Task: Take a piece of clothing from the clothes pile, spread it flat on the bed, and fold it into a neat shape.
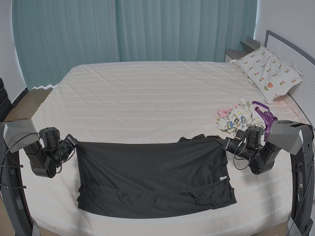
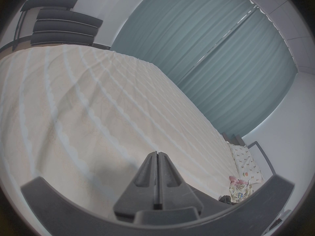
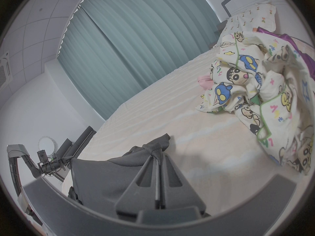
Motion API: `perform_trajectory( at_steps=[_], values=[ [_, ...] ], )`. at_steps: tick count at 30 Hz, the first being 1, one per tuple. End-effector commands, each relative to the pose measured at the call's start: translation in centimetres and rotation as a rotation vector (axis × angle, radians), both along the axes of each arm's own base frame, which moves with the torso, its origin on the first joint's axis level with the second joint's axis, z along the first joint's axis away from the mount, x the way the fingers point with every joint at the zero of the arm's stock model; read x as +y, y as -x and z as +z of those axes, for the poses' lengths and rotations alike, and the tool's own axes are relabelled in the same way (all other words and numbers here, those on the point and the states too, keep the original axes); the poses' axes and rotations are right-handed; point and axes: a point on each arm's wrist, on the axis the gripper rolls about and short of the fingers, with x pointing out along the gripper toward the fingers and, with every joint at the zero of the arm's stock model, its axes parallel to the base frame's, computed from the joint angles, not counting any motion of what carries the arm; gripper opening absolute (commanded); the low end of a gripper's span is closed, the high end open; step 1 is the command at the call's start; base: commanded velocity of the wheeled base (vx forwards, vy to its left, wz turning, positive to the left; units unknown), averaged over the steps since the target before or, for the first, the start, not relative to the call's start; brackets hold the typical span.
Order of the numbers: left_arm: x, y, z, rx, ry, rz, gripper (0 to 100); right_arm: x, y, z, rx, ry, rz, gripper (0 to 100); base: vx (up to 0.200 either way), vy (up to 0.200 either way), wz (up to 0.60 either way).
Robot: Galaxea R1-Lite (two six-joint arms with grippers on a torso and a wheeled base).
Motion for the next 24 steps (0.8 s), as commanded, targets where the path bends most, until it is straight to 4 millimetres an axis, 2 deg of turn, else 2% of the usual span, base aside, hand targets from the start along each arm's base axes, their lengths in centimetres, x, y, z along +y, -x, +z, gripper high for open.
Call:
perform_trajectory(
  at_steps=[1,9,17,24],
  values=[
    [0.2,0.4,0.8,-0.012,-0.036,-0.026,0,-0.2,1.7,0.8,-0.004,-0.012,-0.002,0,0.000,0.000,0.00],
    [0.3,2.2,0.3,0.043,-0.098,-0.051,0,-0.2,3.9,0.1,0.007,-0.011,0.004,0,0.000,0.000,0.00],
    [0.1,3.7,-0.2,0.096,-0.091,-0.056,0,-0.9,7.2,-0.3,0.030,-0.016,0.012,0,0.000,0.000,0.00],
    [-0.2,5.6,-2.6,0.211,-0.116,-0.098,0,-1.0,9.4,-1.8,0.120,0.009,0.022,0,0.000,0.000,0.00]
  ],
)
